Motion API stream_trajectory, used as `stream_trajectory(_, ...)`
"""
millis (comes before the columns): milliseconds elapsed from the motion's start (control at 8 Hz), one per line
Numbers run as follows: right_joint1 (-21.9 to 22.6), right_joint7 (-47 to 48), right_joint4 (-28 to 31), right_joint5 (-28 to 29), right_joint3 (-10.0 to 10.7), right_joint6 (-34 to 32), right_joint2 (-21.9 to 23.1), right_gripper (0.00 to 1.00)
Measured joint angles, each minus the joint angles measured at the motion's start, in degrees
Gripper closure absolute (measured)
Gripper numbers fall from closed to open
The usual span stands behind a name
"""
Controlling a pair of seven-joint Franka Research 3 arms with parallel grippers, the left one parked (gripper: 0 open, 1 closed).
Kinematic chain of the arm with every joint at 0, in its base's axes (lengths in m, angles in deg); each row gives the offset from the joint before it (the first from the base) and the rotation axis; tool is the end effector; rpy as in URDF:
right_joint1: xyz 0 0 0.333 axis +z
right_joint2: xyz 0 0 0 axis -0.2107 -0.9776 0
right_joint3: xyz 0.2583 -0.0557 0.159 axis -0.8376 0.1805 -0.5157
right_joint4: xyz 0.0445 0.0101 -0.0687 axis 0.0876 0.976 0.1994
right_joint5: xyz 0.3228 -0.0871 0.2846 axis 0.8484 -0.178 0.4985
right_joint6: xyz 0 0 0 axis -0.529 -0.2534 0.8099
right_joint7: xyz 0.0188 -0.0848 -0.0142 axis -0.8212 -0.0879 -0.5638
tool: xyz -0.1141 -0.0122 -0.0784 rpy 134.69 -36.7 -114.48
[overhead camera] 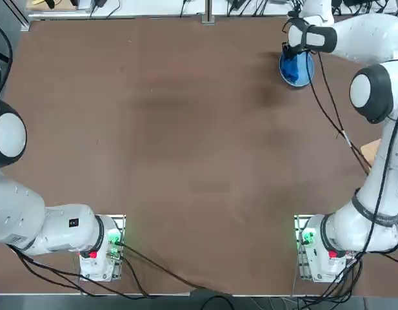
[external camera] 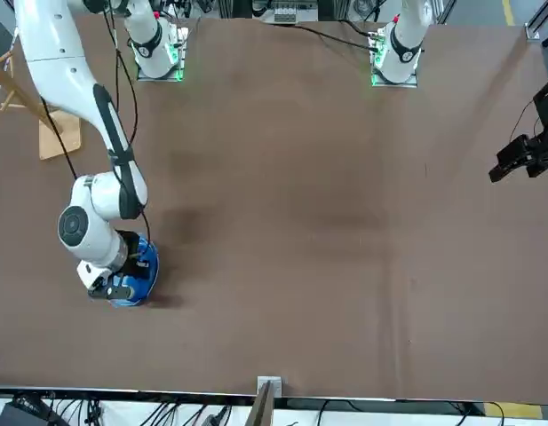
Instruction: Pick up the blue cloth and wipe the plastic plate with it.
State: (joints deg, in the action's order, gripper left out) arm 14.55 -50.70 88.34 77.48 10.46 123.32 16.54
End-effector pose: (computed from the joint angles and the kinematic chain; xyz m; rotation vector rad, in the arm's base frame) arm 0.7470 0.0645 0.1520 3.1228 0.0288 0.2021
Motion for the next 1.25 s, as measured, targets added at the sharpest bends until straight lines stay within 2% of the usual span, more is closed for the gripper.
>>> stream_trajectory(250,-1.7,-0.8,-1.4,-3.0,0.3,2.1,-2.4,0.94)
stream_trajectory(625,-5.3,-4.0,-1.8,-5.3,0.3,1.1,-2.4,0.94)
stream_trajectory(1250,-4.3,-4.5,0.9,-5.3,0.0,-3.4,-0.2,0.94)
